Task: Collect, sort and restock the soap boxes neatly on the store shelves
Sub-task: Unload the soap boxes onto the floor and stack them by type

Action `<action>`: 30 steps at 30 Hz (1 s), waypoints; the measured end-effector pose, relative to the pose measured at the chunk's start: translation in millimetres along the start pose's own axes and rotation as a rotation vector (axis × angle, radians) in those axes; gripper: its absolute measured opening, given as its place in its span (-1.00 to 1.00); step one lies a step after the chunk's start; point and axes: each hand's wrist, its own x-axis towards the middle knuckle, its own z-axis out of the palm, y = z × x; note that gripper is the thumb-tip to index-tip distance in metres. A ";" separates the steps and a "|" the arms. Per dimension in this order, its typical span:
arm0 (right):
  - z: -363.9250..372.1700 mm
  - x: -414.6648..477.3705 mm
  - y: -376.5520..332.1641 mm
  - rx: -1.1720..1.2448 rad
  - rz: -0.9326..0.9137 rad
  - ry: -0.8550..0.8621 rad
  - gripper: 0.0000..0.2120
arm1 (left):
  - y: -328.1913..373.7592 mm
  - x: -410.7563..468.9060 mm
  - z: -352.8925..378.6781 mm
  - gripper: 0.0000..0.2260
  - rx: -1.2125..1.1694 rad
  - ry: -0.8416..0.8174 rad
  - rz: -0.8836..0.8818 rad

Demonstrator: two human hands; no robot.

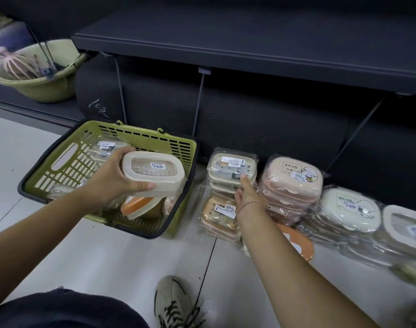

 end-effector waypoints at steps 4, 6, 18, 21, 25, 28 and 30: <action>-13.5 -39.1 -8.6 -0.068 0.065 -0.133 -0.47 | 29.9 -6.2 4.4 -0.17 -0.022 -0.003 0.040; -27.4 -69.8 -18.3 -0.113 0.087 -0.292 -0.50 | 53.7 -11.3 16.2 -0.17 -0.031 -0.052 0.082; -214.1 -101.7 -161.3 -0.265 -0.266 -0.180 -0.72 | 195.2 -30.3 231.8 -0.07 0.049 -0.477 0.395; -276.6 -80.1 -193.2 -0.155 -0.367 0.081 -0.88 | 211.1 -29.7 307.8 -0.10 0.411 -0.559 0.449; -331.0 -40.2 -212.1 -0.056 -0.391 0.251 -0.86 | 203.0 -27.3 377.4 -0.19 0.797 -0.644 0.452; -348.3 -9.7 -214.8 -0.081 -0.334 0.280 -0.82 | 187.8 -19.6 400.2 -0.20 0.926 -0.627 0.446; -354.2 8.3 -214.1 -0.105 -0.313 0.273 -0.76 | 178.9 -18.1 405.9 -0.20 0.969 -0.600 0.472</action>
